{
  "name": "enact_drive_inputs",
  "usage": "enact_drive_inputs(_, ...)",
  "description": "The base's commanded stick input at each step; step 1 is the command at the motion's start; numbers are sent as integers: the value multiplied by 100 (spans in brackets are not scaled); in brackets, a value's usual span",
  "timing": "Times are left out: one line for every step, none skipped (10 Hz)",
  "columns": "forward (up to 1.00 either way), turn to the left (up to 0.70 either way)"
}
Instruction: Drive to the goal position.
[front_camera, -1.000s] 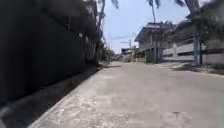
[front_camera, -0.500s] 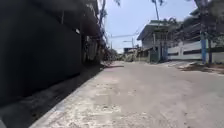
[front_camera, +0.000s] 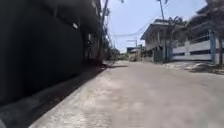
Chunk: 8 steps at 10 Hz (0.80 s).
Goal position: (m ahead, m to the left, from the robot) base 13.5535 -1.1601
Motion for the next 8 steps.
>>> enact_drive_inputs(100, 0)
enact_drive_inputs(100, 0)
enact_drive_inputs(100, 0)
enact_drive_inputs(100, 0)
enact_drive_inputs(100, -1)
enact_drive_inputs(100, -19)
enact_drive_inputs(100, -39)
enact_drive_inputs(100, -40)
